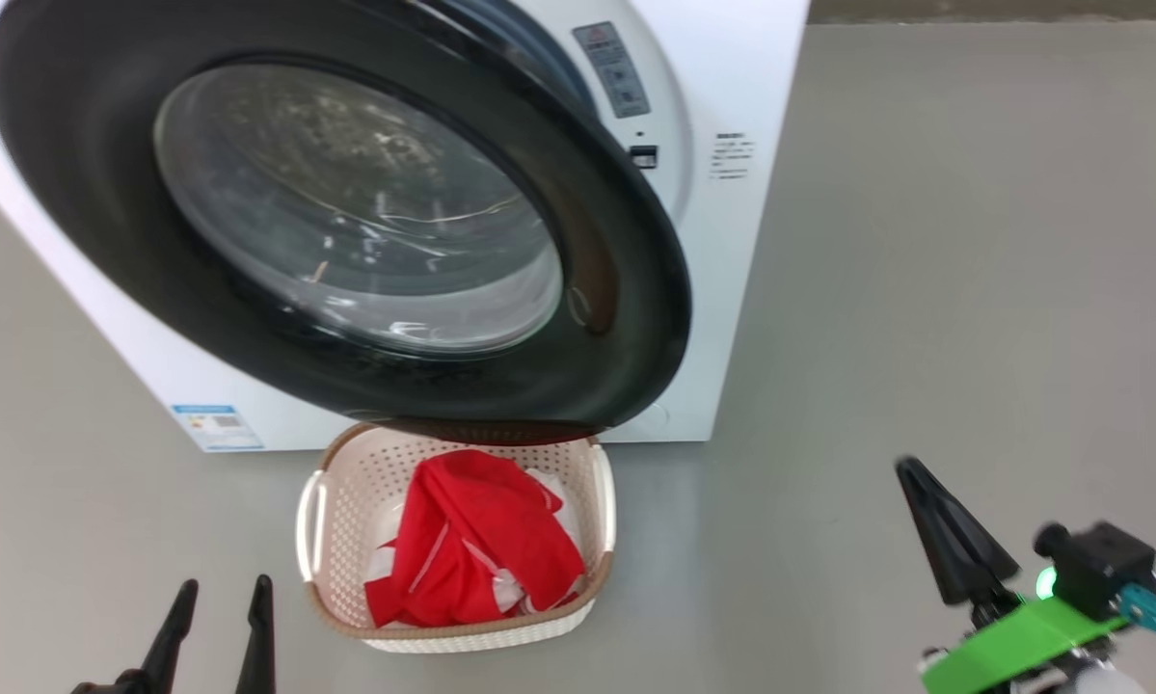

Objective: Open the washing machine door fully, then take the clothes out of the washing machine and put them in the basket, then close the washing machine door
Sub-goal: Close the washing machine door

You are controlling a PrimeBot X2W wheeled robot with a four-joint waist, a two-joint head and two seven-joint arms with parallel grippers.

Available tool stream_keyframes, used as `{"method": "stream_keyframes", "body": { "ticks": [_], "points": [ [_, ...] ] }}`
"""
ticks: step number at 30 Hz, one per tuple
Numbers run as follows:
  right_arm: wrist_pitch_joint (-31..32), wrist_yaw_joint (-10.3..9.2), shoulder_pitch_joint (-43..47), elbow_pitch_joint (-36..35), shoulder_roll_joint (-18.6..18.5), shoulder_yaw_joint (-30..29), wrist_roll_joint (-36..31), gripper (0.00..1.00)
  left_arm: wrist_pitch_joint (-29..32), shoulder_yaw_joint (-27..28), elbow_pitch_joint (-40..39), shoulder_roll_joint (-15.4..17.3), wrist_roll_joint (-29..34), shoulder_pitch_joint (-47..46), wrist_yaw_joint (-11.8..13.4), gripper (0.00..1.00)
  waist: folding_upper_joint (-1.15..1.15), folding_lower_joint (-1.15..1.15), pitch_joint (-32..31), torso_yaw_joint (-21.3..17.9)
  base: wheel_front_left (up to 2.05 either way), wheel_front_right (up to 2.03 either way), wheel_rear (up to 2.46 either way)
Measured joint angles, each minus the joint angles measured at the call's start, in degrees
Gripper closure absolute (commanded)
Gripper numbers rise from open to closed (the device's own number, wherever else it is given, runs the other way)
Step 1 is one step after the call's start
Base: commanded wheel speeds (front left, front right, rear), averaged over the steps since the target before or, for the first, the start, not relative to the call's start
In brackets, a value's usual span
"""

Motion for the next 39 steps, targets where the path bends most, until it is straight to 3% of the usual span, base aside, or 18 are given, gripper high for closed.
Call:
{"method": "stream_keyframes", "body": {
  "ticks": [15,26,39],
  "points": [
    [0.0,0.0,-13.8,3.2,1.1,8.3,1.0,1.0,0.0,-1.6,-1.3,-1.5,0.6,-0.4,0.0,0.0,0.0,0.0,0.9,7.5,0.0,0.0,0.0],
    [0.0,0.0,-20.3,8.8,2.0,9.5,1.3,1.0,0.0,-2.9,-1.8,-2.3,0.5,-3.9,0.0,0.0,0.0,0.0,4.9,10.9,0.0,0.0,0.0],
    [0.0,0.0,-27.3,13.6,2.3,7.8,1.4,1.0,0.0,-3.7,-2.2,-2.5,0.4,-7.6,0.0,0.0,0.0,0.0,9.7,12.2,0.0,0.0,0.0]
  ]
}}
